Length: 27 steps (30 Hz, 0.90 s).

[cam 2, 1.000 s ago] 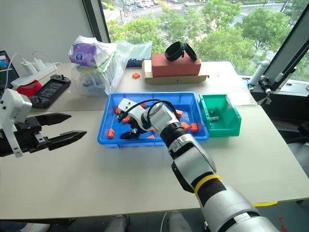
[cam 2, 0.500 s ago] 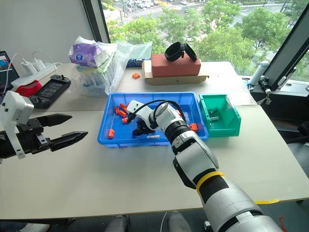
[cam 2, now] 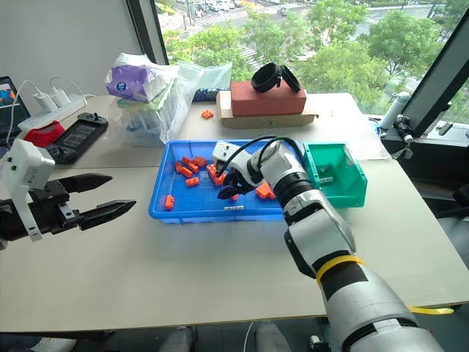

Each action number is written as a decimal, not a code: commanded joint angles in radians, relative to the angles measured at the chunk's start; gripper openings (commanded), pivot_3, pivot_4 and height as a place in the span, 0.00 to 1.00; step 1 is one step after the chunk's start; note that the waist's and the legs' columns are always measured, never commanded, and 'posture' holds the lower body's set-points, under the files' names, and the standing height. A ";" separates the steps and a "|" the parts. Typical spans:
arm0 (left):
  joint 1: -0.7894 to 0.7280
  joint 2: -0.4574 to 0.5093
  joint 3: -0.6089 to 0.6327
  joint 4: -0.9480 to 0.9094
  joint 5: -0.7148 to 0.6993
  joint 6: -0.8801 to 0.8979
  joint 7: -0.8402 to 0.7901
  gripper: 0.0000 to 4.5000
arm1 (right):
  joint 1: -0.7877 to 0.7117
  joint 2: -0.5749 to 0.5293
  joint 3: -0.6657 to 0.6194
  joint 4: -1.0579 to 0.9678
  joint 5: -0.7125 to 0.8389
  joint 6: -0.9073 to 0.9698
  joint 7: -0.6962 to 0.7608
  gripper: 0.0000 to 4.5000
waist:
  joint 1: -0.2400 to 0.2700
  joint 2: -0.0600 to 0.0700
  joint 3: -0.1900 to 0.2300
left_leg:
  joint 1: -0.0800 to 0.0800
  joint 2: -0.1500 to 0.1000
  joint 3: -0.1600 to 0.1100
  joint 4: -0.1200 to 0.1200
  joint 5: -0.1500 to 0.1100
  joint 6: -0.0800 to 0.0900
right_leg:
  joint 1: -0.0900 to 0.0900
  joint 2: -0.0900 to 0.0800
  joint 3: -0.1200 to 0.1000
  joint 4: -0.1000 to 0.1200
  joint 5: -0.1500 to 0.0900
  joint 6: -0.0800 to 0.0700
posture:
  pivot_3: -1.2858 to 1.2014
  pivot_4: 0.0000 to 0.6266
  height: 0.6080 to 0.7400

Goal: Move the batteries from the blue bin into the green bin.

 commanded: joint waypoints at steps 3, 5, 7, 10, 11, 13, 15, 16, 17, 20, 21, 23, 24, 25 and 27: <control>-0.035 0.004 -0.017 0.006 0.022 -0.044 -0.004 1.00 | 0.023 -0.003 0.039 -0.011 -0.026 -0.069 0.042 0.54 | -0.002 0.000 0.000 | 0.000 0.000 0.000 0.000 0.000 0.000 | 0.000 0.000 0.000 0.000 0.000 0.000 | 0.52 0.24 1.00; -0.043 0.000 -0.022 0.004 0.018 -0.043 -0.001 1.00 | 0.026 -0.002 0.044 0.004 -0.032 -0.074 0.040 0.54 | 0.001 0.000 0.000 | 0.000 0.000 0.000 0.000 0.000 0.000 | 0.000 0.000 0.000 0.000 0.000 0.000 | 0.52 0.24 1.00; -0.044 -0.003 -0.023 -0.001 0.012 -0.040 0.002 1.00 | 0.028 -0.006 0.050 0.016 -0.040 -0.079 0.039 0.54 | 0.001 0.000 0.000 | 0.000 0.000 0.000 0.000 0.000 0.000 | 0.000 0.000 0.000 0.000 0.000 0.000 | 0.52 0.24 1.00; -0.043 -0.004 -0.021 -0.004 0.010 -0.037 0.003 1.00 | 0.027 -0.012 0.051 0.028 -0.050 -0.089 0.036 0.54 | 0.001 0.000 0.000 | 0.000 0.000 0.000 0.000 0.000 0.000 | 0.000 0.000 0.000 0.000 0.000 0.000 | 0.52 0.24 1.00; -0.044 -0.004 -0.022 -0.003 0.010 -0.037 0.002 1.00 | 0.027 -0.012 0.049 0.030 -0.050 -0.089 0.038 0.54 | 0.001 0.000 0.000 | 0.000 0.000 0.000 0.000 0.000 0.000 | 0.000 0.000 0.000 0.000 0.000 0.000 | 0.52 0.24 1.00; -0.045 -0.003 -0.024 -0.001 0.013 -0.038 0.002 1.00 | 0.027 -0.009 0.048 0.035 -0.050 -0.091 0.040 0.54 | 0.001 0.000 0.000 | 0.000 0.000 0.000 0.000 0.000 0.000 | 0.000 0.000 0.000 0.000 0.000 0.000 | 0.52 0.24 1.00; -0.047 -0.004 -0.025 0.001 0.014 -0.039 0.003 1.00 | 0.033 -0.007 0.056 0.041 -0.058 -0.102 0.036 0.54 | 0.001 0.000 0.000 | 0.000 0.000 0.000 0.000 0.000 0.000 | 0.000 0.000 0.000 0.000 0.000 0.000 | 0.52 0.24 1.00; -0.047 -0.004 -0.027 0.002 0.016 -0.039 0.003 1.00 | 0.035 -0.006 0.058 0.043 -0.061 -0.105 0.035 0.54 | 0.001 0.000 0.000 | 0.000 0.000 0.000 0.000 0.000 0.000 | 0.000 0.000 0.000 0.000 0.000 0.000 | 0.52 0.24 1.00; -0.046 -0.003 -0.029 0.004 0.019 -0.039 0.002 1.00 | 0.037 -0.005 0.061 0.042 -0.063 -0.107 0.037 0.54 | 0.001 0.000 0.000 | 0.000 0.000 0.000 0.000 0.000 0.000 | 0.000 0.000 0.000 0.000 0.000 0.000 | 0.52 0.24 1.00; -0.046 0.000 -0.034 0.006 0.022 -0.040 -0.004 1.00 | 0.041 -0.005 0.064 0.036 -0.066 -0.112 0.042 0.54 | 0.001 0.000 0.000 | 0.000 0.000 0.000 0.000 0.000 0.000 | 0.001 0.000 0.000 0.000 0.000 0.000 | 0.52 0.24 1.00; -0.048 0.002 -0.035 0.008 0.023 -0.040 -0.005 1.00 | 0.042 -0.006 0.065 0.034 -0.069 -0.115 0.040 0.54 | 0.001 0.000 0.000 | 0.000 0.000 0.000 0.000 0.000 0.000 | 0.001 0.000 0.000 0.000 0.000 0.000 | 0.52 0.24 1.00; -0.053 0.003 -0.038 0.010 0.023 -0.040 -0.006 1.00 | 0.046 -0.014 0.073 0.027 -0.079 -0.124 0.035 0.54 | 0.001 0.000 0.000 | 0.001 0.000 0.000 0.000 0.000 0.000 | 0.001 0.000 0.000 0.000 0.000 0.000 | 0.52 0.24 1.00; -0.054 0.003 -0.039 0.011 0.023 -0.040 -0.005 1.00 | 0.050 -0.019 0.079 0.022 -0.085 -0.130 0.036 0.54 | 0.001 0.000 0.000 | 0.001 0.000 0.000 0.000 0.000 0.000 | 0.001 0.000 0.000 0.000 0.000 0.000 | 0.52 0.24 1.00; -0.055 0.003 -0.040 0.011 0.024 -0.040 -0.006 1.00 | 0.057 -0.028 0.085 0.012 -0.089 -0.138 0.045 0.54 | 0.002 0.000 0.000 | 0.001 0.000 0.000 0.000 0.000 0.000 | 0.001 0.000 0.000 0.000 0.000 0.000 | 0.52 0.24 1.00; -0.057 0.004 -0.043 0.012 0.026 -0.040 -0.007 1.00 | 0.066 -0.035 0.088 0.002 -0.086 -0.141 0.062 0.54 | 0.003 0.000 0.000 | 0.001 0.000 0.000 0.000 0.000 0.000 | 0.001 0.000 0.000 0.000 0.000 0.000 | 0.52 0.24 1.00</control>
